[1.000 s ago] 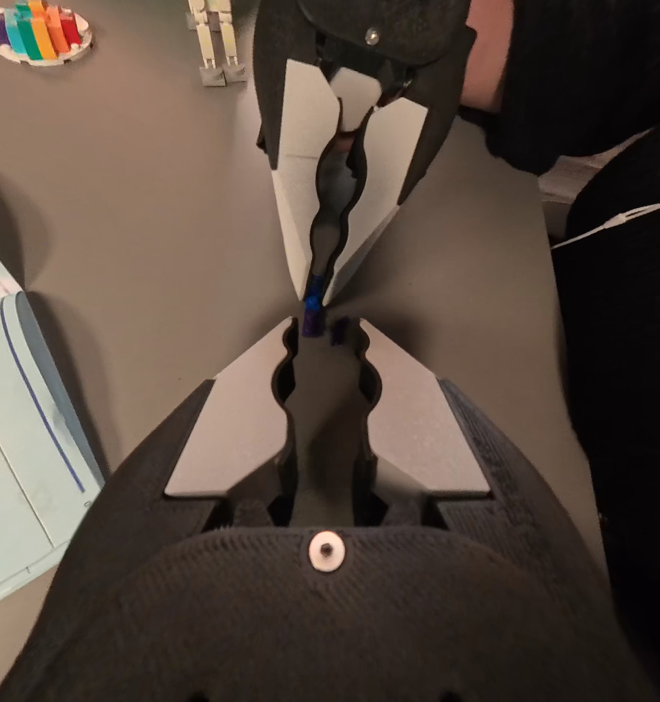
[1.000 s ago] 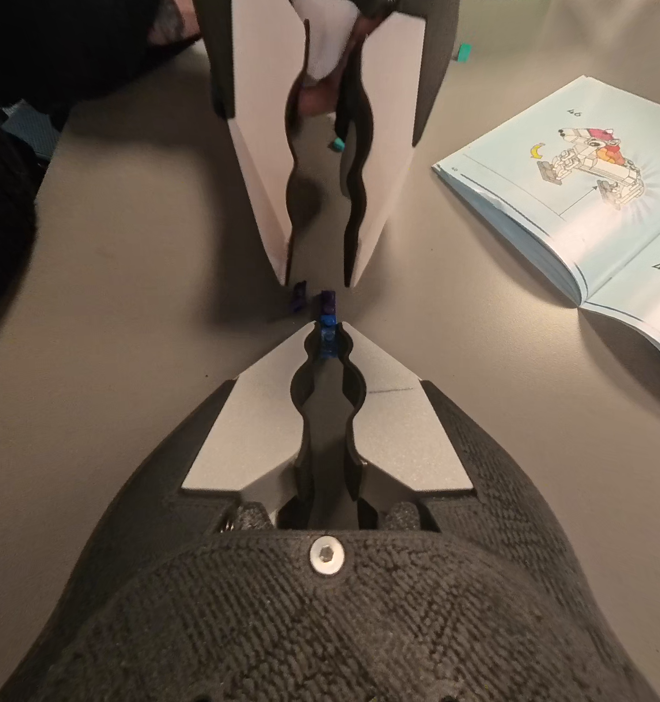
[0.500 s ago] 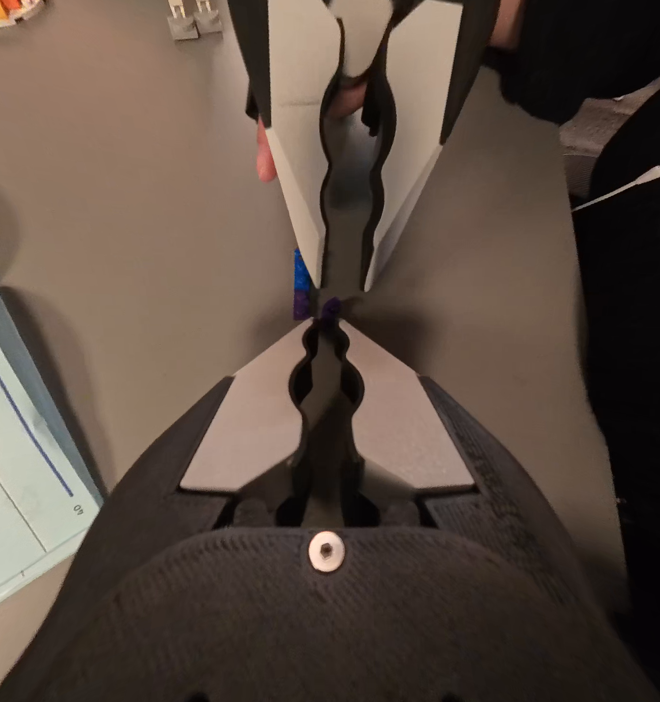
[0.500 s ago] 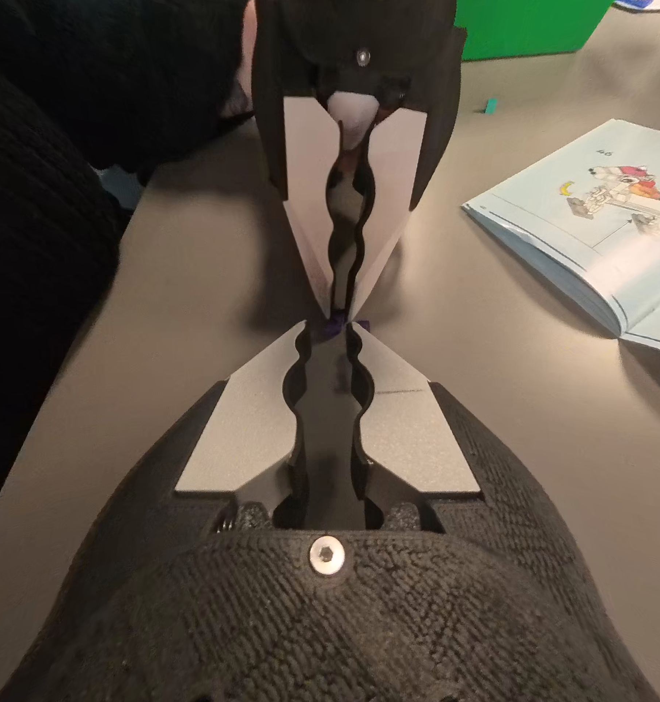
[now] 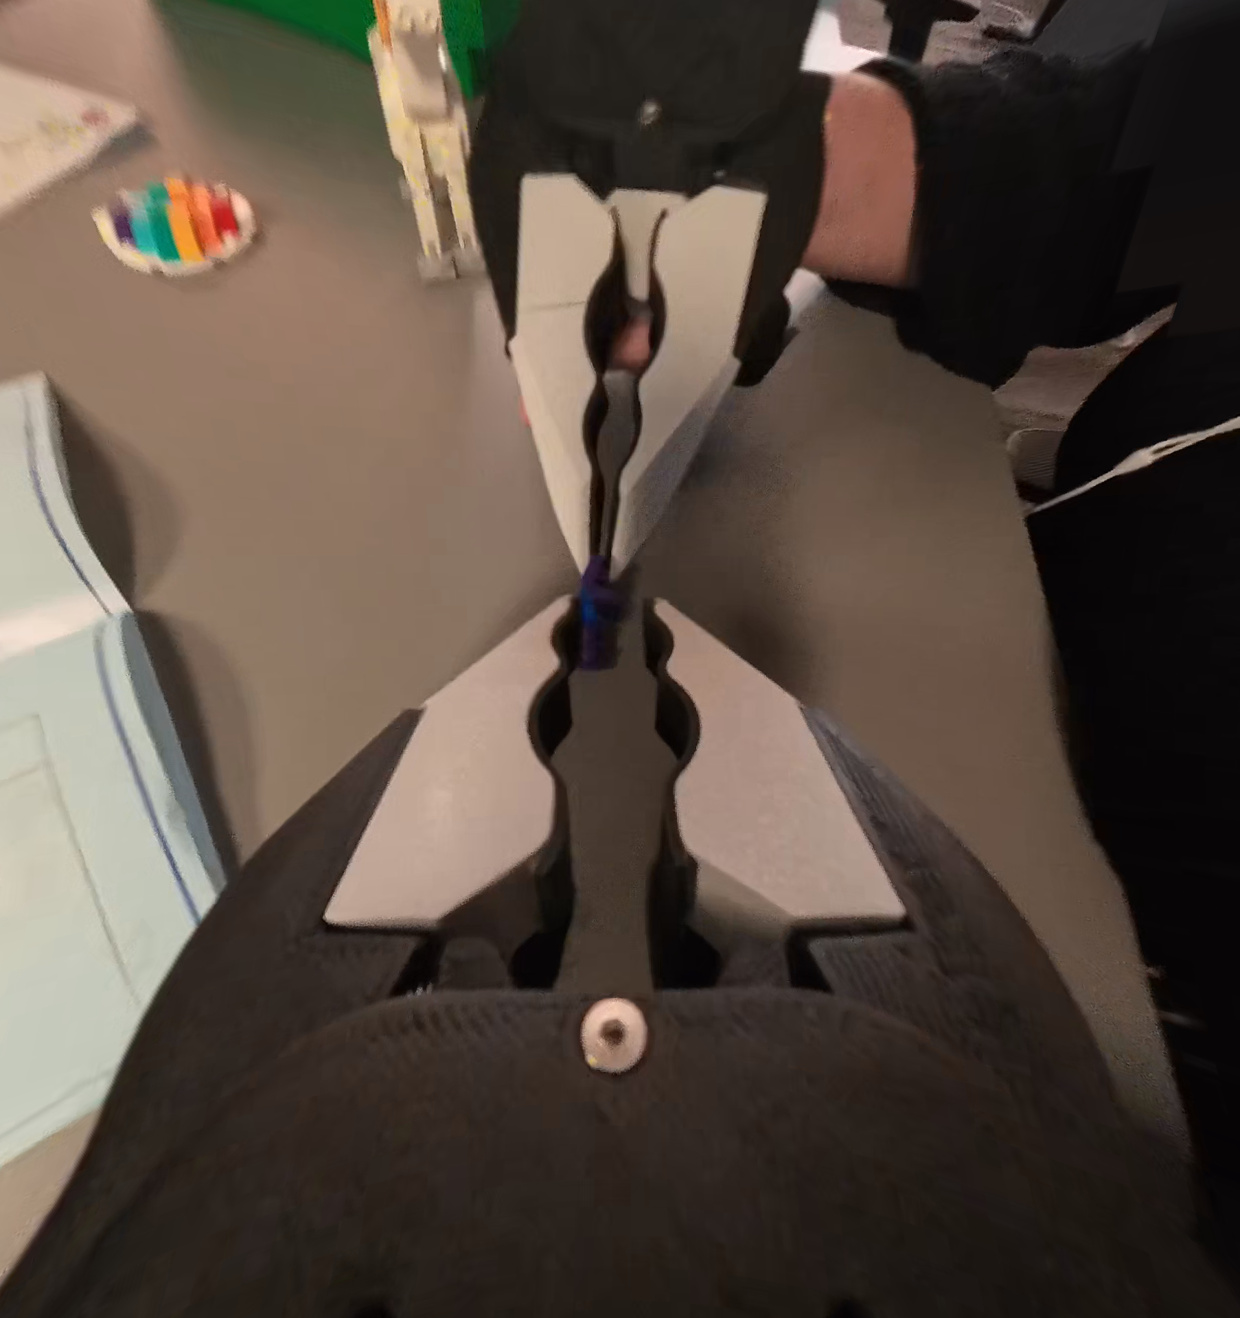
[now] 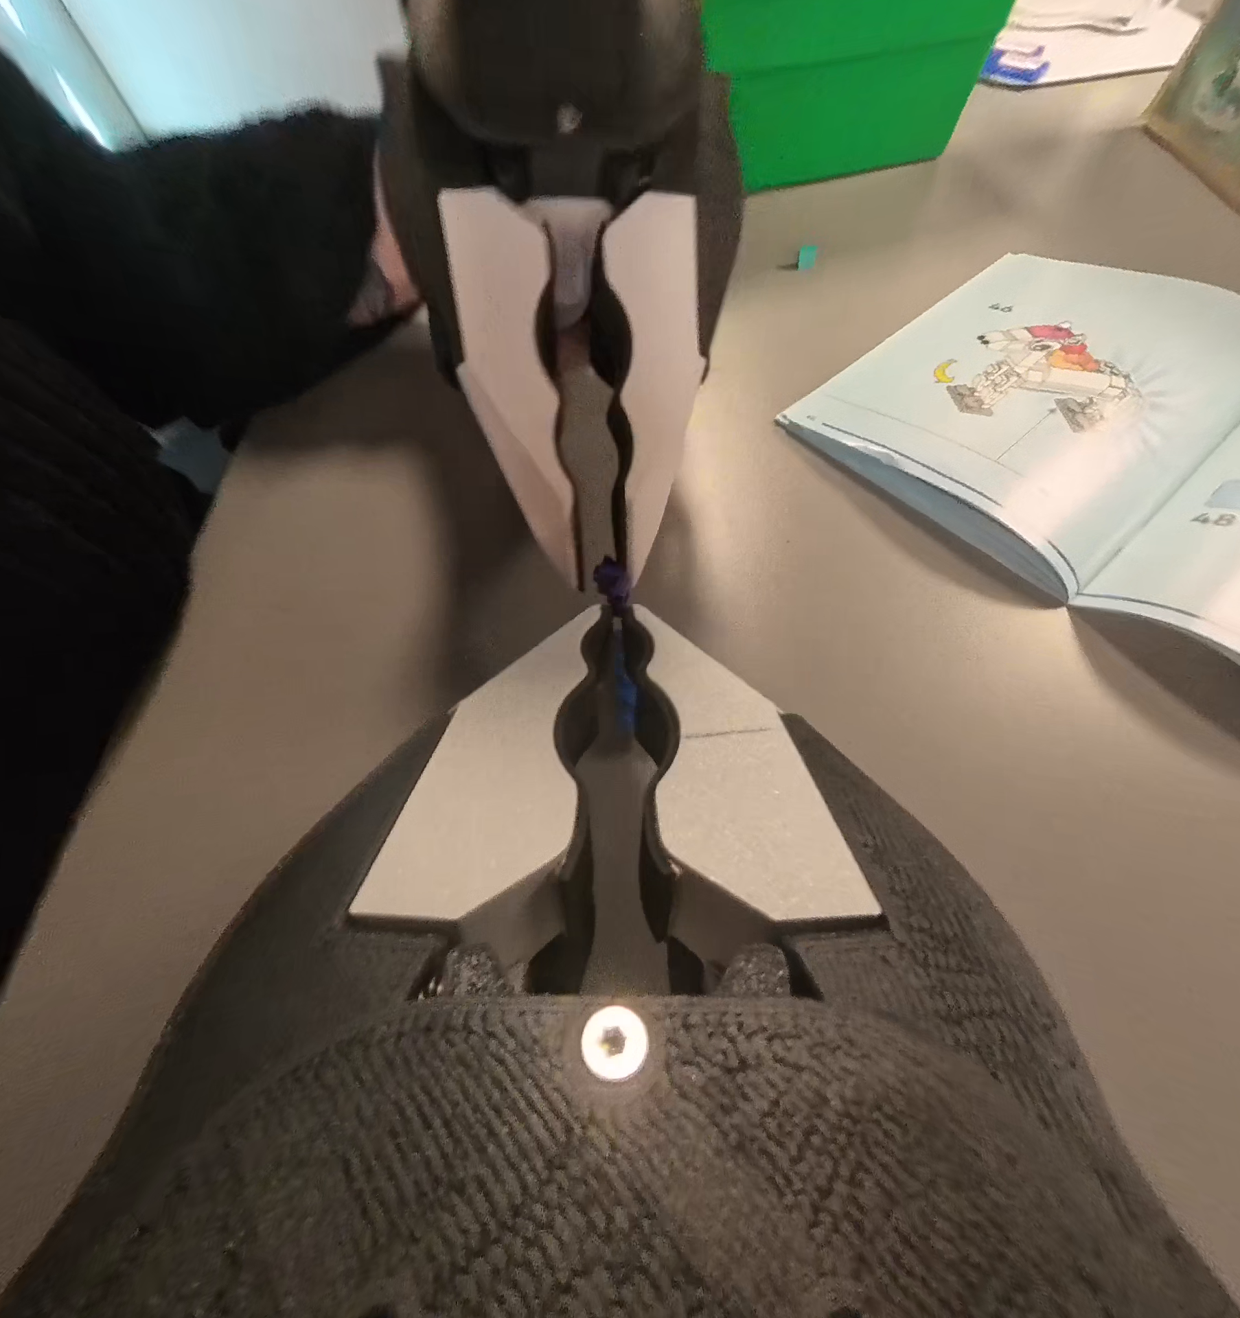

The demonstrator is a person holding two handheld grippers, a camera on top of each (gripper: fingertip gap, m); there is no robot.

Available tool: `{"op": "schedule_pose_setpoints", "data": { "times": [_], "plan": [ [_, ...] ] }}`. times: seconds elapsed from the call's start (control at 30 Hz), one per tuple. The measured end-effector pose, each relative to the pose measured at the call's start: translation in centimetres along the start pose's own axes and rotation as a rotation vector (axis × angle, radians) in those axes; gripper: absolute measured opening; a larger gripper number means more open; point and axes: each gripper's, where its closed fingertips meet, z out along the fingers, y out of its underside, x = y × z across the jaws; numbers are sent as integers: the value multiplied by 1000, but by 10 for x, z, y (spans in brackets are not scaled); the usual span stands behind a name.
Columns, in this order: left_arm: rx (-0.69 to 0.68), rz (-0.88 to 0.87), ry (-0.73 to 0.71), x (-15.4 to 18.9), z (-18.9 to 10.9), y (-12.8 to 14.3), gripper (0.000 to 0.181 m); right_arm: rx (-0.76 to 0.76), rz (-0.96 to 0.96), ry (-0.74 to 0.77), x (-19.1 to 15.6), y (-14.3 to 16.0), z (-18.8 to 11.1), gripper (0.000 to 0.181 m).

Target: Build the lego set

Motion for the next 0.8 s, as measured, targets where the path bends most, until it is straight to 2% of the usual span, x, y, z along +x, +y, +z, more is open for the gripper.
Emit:
{"op": "schedule_pose_setpoints", "data": {
  "times": [0.03,0.13,0.43,0.63,0.73,0.8],
  "plan": [
    [22,49,-26,0,-1,-5,24,31,38,-20,0,-4,-3,0],
    [78,204,-120,-1,-7,-17,31,93,124,-63,1,-12,-10,0],
    [147,693,-409,3,-24,-39,22,221,351,-238,-7,-29,-21,0],
    [169,753,-410,12,-22,-43,19,240,448,-348,-15,-31,-22,0],
    [161,783,-414,12,-20,-41,1,236,470,-360,-16,-30,-21,0],
    [134,739,-393,10,-18,-38,0,230,468,-344,-13,-28,-20,0]
  ]
}}
